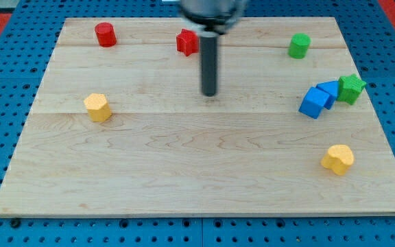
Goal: Move yellow heart towards bottom middle of the board
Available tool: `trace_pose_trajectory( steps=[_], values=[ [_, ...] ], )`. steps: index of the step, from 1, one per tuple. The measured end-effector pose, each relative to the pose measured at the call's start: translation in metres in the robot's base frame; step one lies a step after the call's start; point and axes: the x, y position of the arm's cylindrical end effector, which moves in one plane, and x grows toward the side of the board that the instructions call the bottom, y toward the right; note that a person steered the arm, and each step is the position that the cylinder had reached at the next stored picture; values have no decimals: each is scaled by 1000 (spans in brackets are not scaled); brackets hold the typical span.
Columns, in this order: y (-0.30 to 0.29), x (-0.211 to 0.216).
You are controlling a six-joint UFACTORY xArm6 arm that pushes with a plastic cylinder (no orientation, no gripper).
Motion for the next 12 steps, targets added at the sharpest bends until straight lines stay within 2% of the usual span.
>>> trace_pose_trajectory(
  steps=[2,3,4,5,6,7,9,10,12],
  values=[
    [20,152],
    [48,197],
    [90,219],
    [206,213],
    [263,178],
    [261,176],
    [224,199],
    [215,168],
    [202,165]
  ],
)
